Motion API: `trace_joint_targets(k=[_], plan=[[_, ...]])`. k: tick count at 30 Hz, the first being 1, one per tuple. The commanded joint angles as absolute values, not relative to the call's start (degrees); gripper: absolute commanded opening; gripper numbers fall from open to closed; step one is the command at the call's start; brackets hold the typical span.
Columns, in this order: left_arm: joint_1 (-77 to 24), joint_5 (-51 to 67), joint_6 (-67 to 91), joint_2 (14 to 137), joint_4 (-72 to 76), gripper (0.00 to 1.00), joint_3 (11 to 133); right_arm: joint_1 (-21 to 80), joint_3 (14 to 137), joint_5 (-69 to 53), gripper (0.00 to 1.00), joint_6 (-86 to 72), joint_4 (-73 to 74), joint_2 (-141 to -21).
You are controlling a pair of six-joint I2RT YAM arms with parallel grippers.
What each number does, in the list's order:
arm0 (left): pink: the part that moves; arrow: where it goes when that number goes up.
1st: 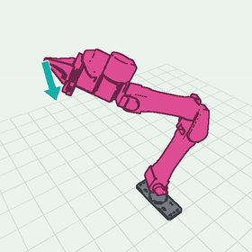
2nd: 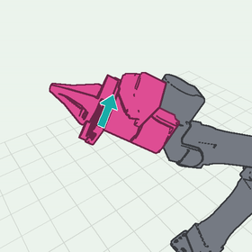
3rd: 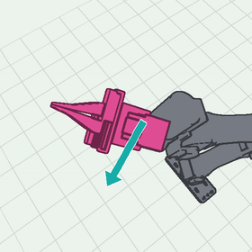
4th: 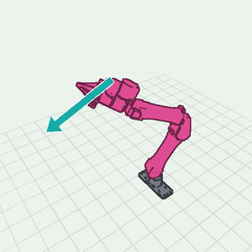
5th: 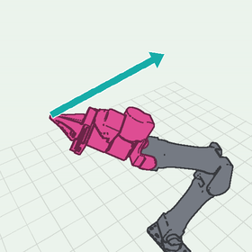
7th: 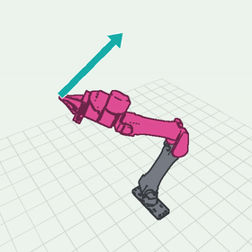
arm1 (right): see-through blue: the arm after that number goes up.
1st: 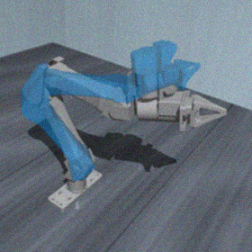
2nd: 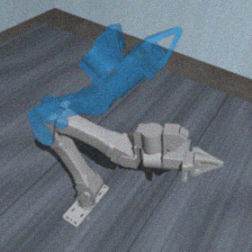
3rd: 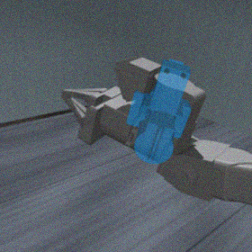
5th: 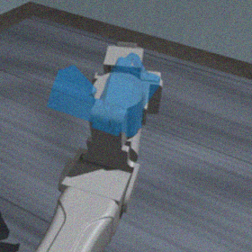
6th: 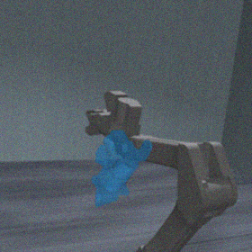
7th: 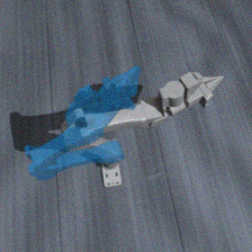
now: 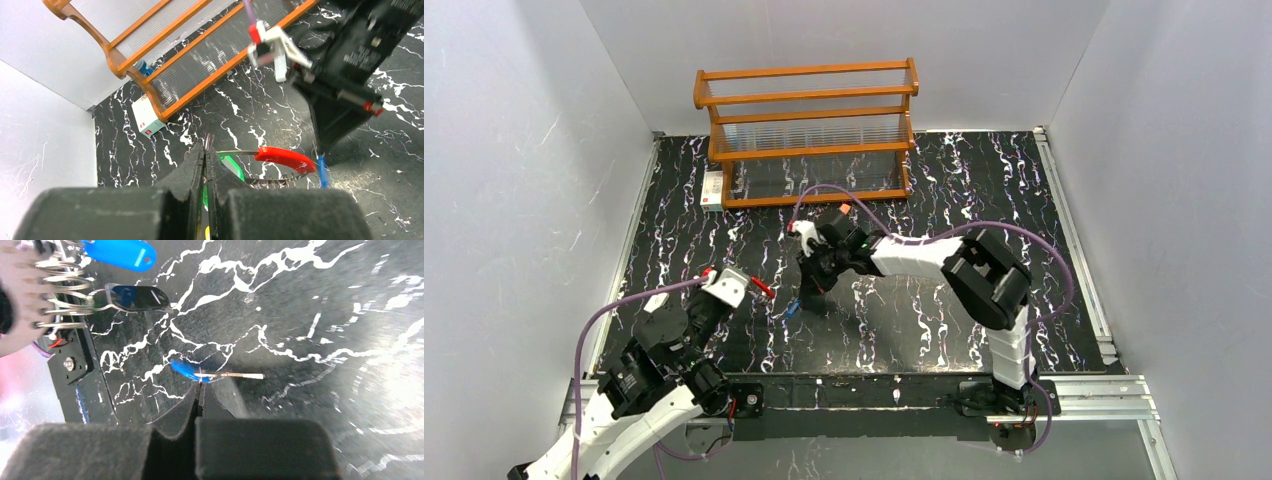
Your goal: Put the keys on the keyring
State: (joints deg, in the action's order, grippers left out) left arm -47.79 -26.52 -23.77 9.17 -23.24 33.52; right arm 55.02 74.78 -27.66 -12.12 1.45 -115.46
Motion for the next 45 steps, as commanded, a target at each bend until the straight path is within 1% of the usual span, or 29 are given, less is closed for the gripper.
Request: trace_joint_targets(k=[1,5,12,14,21,25,29,32,35,39,45], plan=[[-47.76,-25.58,-23.94,12.73,-21.81,0.00,35.06,51.51,71.20,-29.80,0.01,-11.69,-4.56,-107.56],[-47.81,-24.26,-23.94,17.03,-20.84,0.00,35.16,48.46,68.24,-27.68,0.01,-9.46,-3.21,-102.80],[-47.81,-19.21,-27.18,25.21,-18.68,0.00,35.14,38.86,60.18,-30.50,0.01,-9.36,-2.33,-93.63],[-47.78,-17.32,-28.70,27.78,-18.07,0.00,35.23,37.75,58.16,-27.40,0.01,-8.14,-1.11,-90.01],[-47.80,-8.60,-34.40,38.53,-12.41,0.00,35.09,37.63,53.20,-9.38,0.01,-4.16,3.53,-79.05],[-47.79,-0.49,-36.85,46.79,-9.17,0.00,36.03,37.69,48.88,-5.10,0.01,-4.62,0.69,-72.81],[-47.77,5.65,-33.89,53.15,-1.99,0.00,35.22,37.70,44.34,-2.80,0.01,-5.10,-2.11,-68.00],[-47.76,8.63,-30.05,56.50,4.89,0.00,33.31,37.69,41.46,-3.32,0.01,-6.53,-3.16,-65.07],[-47.82,10.87,-25.31,58.26,12.50,0.00,30.32,37.64,40.69,-6.76,0.01,-7.42,-1.40,-63.83],[-47.83,12.55,-18.71,58.62,23.87,0.00,25.44,37.69,40.40,-12.98,0.01,-5.88,1.54,-63.41],[-47.80,14.68,-12.55,58.67,34.16,0.00,20.35,37.65,41.11,-20.10,0.01,-3.06,3.35,-64.64]])
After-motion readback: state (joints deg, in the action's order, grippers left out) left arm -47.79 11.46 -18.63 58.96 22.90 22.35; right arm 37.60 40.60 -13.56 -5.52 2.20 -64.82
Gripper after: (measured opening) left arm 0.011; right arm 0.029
